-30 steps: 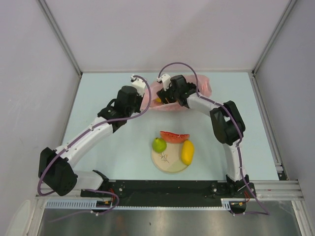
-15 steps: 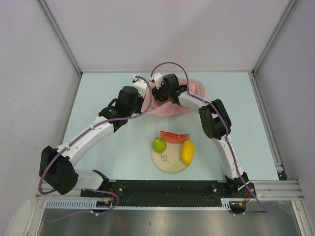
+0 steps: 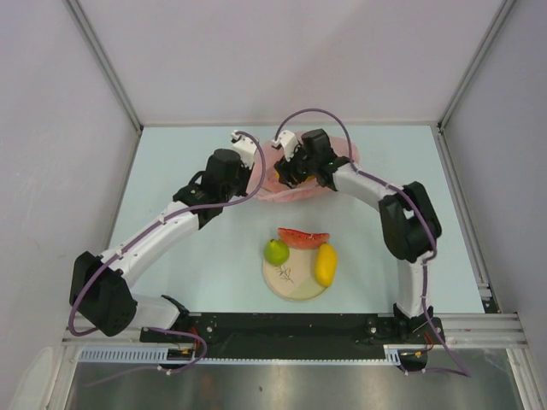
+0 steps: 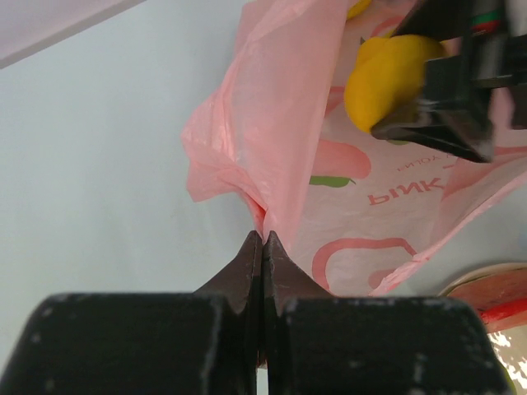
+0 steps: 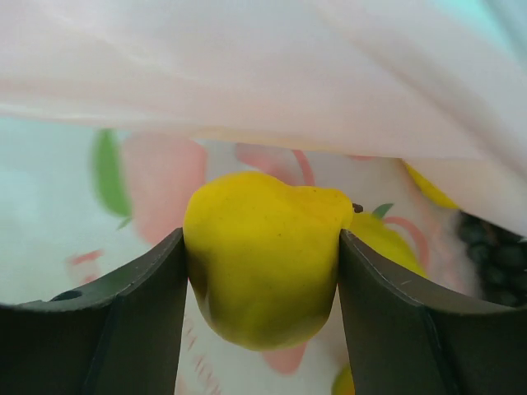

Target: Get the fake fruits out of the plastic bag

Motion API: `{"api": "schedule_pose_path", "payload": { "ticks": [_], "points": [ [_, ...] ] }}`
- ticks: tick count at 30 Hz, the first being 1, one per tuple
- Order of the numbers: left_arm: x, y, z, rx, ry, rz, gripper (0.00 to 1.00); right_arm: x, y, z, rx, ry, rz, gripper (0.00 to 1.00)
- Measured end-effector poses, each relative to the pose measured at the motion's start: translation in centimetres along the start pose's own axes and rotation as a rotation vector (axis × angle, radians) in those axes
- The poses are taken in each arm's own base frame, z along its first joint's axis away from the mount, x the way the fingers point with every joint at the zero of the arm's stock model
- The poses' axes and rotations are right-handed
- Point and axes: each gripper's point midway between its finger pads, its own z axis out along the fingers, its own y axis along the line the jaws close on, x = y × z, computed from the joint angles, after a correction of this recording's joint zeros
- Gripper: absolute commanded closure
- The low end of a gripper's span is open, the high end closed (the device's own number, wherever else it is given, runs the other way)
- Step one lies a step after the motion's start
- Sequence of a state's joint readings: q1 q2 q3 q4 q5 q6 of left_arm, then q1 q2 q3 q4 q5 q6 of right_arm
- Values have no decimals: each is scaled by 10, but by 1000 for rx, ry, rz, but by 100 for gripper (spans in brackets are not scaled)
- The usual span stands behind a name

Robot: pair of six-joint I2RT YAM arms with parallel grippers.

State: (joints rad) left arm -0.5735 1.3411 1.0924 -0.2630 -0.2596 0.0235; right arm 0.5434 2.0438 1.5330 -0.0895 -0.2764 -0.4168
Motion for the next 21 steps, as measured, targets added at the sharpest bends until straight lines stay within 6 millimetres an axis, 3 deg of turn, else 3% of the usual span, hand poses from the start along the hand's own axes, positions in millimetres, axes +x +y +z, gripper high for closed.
{"api": "schedule_pose_path", "payload": {
  "ticks": [6,11,14,17,21],
  "points": [
    [-3,-1,1,4,-14,-7,100,-61,8,-71,-26,-146,-29,84],
    [-4,-3,2,10,-15,-22,100,-79,20,-120,-143,-210,-5,80],
    [-3,-4,3,13,-13,-27,100,-77,34,-144,-229,-204,-5,78],
    [-1,-6,5,20,-7,-26,100,-60,54,-159,-281,-155,-62,79],
    [-2,-8,6,24,-11,-25,100,-5,110,-175,-318,-98,-232,79]
  ]
}}
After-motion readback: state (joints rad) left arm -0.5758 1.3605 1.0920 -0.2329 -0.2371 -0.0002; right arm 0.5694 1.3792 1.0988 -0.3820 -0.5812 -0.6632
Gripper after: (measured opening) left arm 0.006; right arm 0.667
